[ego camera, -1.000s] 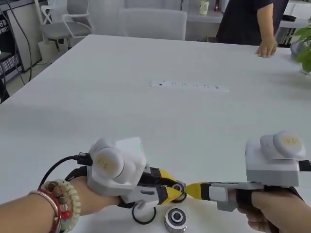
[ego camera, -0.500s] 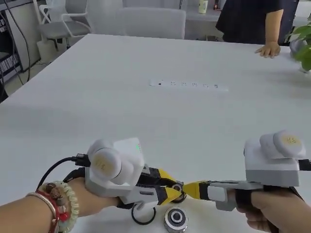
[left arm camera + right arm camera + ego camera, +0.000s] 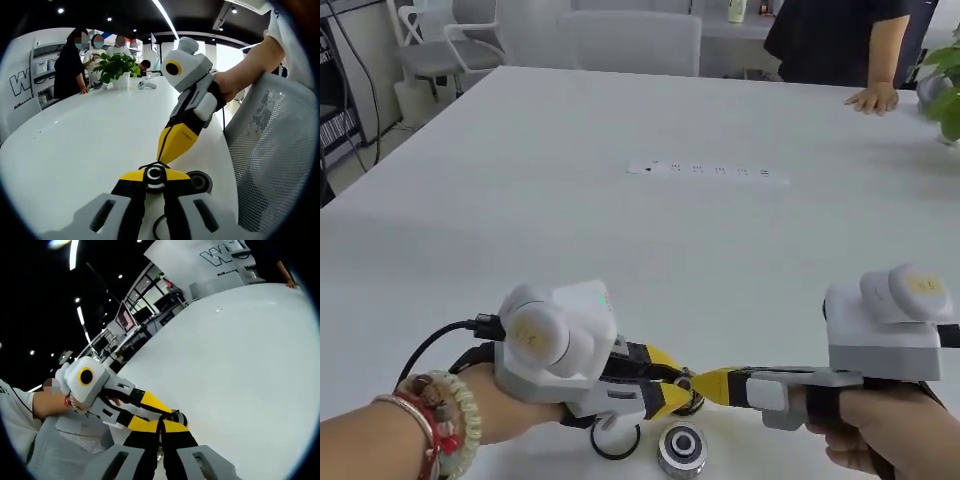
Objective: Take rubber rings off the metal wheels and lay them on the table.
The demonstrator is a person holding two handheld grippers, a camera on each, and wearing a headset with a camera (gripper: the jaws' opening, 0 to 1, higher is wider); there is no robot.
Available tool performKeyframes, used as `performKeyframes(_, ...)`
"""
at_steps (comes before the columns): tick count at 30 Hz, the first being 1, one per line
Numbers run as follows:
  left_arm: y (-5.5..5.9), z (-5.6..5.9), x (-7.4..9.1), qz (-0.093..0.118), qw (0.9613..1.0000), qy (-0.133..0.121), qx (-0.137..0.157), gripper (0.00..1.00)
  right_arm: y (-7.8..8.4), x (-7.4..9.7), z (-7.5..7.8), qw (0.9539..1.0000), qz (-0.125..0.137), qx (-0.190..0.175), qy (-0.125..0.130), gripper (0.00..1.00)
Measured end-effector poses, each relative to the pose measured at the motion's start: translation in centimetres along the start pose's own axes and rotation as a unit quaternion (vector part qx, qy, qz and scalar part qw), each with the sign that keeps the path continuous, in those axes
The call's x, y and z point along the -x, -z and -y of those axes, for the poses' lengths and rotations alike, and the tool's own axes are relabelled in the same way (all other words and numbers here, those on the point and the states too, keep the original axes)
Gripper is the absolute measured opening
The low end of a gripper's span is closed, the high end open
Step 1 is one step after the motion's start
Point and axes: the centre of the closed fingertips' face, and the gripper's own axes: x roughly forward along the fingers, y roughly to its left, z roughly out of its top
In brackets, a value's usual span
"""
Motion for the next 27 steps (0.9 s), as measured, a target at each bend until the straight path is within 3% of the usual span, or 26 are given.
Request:
performKeyframes(5,0.0,0.0,0.0,-0.002,1.0000,-0.002,0.010,0.08,0.1,0.1,0.3,0.9999,-0.003,0.008,0.008,0.00)
performKeyframes(9,-0.2,0.2,-0.1,-0.019,0.9996,0.003,0.022,0.10,0.6,0.3,1.2,0.9995,-0.014,0.011,0.027,0.00)
performKeyframes(16,-0.2,0.8,0.0,-0.039,0.9989,0.015,0.023,0.16,0.8,0.4,1.5,0.9990,-0.021,0.021,0.035,0.00)
performKeyframes(21,-0.1,0.8,0.2,-0.054,0.9984,0.015,0.000,0.18,0.9,0.5,1.7,0.9988,-0.021,0.020,0.040,0.00)
performKeyframes(27,-1.2,0.3,0.7,-0.045,0.9989,0.008,0.001,0.24,0.7,0.6,1.8,0.9987,-0.018,0.018,0.044,0.00)
